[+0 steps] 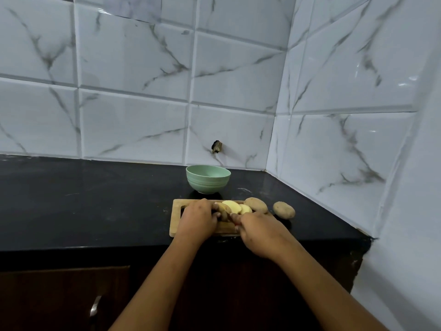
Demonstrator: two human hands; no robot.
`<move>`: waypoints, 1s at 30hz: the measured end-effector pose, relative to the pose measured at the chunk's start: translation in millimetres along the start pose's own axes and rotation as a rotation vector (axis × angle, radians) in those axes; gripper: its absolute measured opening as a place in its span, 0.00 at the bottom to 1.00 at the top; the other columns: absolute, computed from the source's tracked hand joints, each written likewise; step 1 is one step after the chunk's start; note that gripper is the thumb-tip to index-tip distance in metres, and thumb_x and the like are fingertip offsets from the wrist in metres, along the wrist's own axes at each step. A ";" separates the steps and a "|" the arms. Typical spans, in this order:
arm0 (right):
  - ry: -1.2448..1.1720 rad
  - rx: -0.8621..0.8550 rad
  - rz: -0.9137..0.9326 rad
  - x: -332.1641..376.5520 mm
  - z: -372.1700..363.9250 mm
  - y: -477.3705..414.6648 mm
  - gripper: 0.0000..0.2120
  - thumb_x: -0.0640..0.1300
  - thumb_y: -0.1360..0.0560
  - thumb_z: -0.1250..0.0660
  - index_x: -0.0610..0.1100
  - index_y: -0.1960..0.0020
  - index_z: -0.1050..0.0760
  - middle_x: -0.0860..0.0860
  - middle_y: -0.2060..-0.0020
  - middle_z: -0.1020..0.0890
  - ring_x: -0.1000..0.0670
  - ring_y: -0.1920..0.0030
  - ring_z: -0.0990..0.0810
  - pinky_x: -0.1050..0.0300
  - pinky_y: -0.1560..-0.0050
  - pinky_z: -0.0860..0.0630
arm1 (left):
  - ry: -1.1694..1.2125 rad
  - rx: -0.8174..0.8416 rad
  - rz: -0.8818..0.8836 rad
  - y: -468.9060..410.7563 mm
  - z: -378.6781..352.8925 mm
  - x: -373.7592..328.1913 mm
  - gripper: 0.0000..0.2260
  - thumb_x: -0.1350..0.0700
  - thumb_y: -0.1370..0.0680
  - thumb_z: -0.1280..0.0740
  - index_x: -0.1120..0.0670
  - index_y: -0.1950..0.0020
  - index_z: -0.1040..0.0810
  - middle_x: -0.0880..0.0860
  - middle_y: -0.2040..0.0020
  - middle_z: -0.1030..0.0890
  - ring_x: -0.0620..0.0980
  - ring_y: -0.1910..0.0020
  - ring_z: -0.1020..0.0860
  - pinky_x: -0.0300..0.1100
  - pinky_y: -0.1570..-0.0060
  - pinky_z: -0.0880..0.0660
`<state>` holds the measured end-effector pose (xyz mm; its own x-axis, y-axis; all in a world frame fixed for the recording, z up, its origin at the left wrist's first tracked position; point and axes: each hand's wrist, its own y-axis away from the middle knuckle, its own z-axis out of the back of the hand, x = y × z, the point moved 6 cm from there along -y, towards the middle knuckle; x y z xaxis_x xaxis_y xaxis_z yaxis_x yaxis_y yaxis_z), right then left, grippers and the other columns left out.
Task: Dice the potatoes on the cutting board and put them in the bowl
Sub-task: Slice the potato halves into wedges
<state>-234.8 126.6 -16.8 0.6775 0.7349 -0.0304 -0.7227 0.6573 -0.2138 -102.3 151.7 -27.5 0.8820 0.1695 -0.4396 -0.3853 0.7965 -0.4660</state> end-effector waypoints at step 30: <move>-0.902 -0.222 -0.172 -47.5 -25.2 10.1 0.18 0.47 0.19 0.40 0.53 0.30 0.30 0.56 0.57 0.28 0.60 0.65 0.29 0.69 0.66 0.33 | 0.048 -0.024 0.056 2.0 -9.2 1.0 0.19 0.50 0.24 0.39 0.46 0.33 0.31 0.46 0.40 0.23 0.46 0.40 0.28 0.38 0.49 0.32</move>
<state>-270.8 94.1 -42.2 0.3436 0.5433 0.7660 -0.5171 0.7903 -0.3286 -104.7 148.1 -36.0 0.8450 0.1850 -0.5017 -0.4408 0.7722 -0.4576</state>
